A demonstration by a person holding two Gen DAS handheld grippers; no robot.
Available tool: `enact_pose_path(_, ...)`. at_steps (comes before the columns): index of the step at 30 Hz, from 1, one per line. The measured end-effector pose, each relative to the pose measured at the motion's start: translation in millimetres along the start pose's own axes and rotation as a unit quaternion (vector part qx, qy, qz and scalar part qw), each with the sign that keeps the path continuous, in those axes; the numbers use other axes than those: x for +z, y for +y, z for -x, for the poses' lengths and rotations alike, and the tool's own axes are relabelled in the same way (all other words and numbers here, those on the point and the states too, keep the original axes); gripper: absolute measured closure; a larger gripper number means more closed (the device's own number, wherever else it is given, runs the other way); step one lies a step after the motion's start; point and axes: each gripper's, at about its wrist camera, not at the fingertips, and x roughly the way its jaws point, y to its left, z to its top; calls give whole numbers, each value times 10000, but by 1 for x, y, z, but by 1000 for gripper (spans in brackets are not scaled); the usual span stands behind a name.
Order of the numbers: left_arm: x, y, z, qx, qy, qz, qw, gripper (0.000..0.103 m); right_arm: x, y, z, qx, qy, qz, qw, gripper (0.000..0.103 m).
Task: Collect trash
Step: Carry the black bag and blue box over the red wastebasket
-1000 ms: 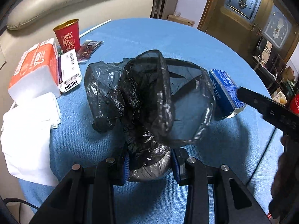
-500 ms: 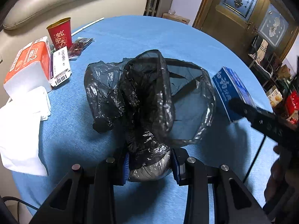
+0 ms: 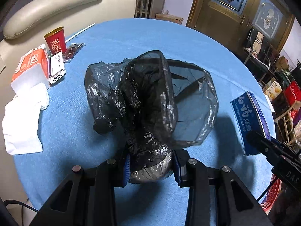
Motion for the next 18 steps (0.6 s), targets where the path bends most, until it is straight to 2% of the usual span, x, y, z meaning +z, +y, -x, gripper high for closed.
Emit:
enact_pose_path(8, -5, -13, 7, 62, -63, -180, 9998, 65, -16, -12, 24, 101, -120, -238, 9996, 43)
enact_pose_path(18, -7, -16, 11, 110, -136, -238, 9996, 65, -20, -13, 31, 125, -178, -304, 9993, 43)
